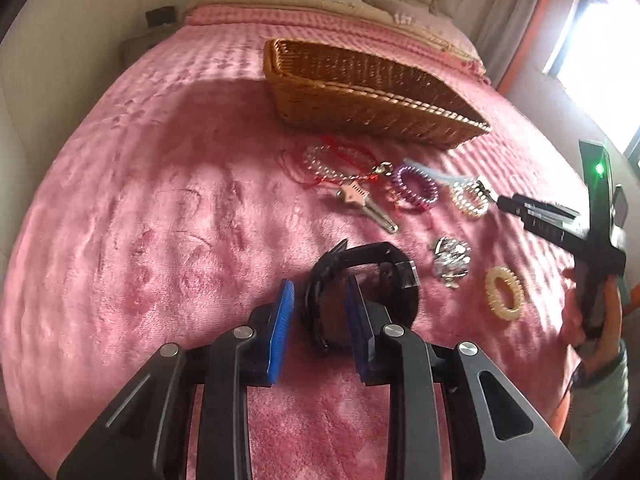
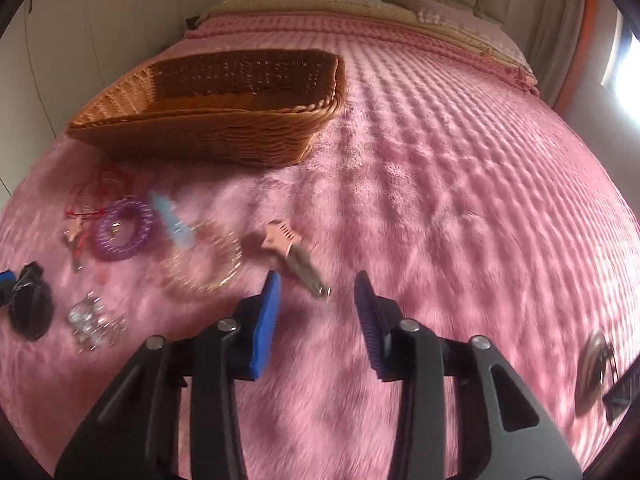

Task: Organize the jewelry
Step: 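Grasp the black watch with the left tool while the right tool grasps the star hair clip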

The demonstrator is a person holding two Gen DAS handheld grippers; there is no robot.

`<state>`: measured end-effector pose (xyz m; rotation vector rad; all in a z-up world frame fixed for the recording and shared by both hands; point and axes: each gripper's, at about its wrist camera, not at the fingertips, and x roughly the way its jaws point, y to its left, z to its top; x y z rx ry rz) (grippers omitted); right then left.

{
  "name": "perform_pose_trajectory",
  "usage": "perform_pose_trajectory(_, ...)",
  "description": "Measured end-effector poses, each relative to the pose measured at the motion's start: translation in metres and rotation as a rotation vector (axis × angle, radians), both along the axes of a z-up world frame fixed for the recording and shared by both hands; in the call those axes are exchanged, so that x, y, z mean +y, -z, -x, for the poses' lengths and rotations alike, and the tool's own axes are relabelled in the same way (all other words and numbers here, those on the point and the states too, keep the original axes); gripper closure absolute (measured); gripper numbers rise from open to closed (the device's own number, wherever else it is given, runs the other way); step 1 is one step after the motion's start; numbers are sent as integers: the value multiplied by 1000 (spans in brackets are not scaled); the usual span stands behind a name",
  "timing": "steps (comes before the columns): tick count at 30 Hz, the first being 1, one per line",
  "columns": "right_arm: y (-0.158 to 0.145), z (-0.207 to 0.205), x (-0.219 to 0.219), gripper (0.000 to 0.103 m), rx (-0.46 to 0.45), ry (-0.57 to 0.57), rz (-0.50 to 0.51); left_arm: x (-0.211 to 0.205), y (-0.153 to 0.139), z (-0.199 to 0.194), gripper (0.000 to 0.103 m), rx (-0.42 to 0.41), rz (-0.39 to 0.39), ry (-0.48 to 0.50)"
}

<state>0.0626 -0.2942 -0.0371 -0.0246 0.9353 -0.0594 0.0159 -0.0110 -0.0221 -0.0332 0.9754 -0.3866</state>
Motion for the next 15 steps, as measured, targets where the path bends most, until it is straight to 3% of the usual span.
perform_pose_trajectory(7,8,-25,4,69,13,-35,2,-3,6,-9,79,13,-25,15)
perform_pose_trajectory(9,9,-25,5,70,8,-30,3,-6,11,-11,86,28,-35,20)
perform_pose_trajectory(11,8,-21,9,82,2,-46,3,-8,16,-12,90,37,-38,27)
perform_pose_trajectory(15,6,-12,15,92,2,-61,2,-11,16,-10,93,16,-56,18)
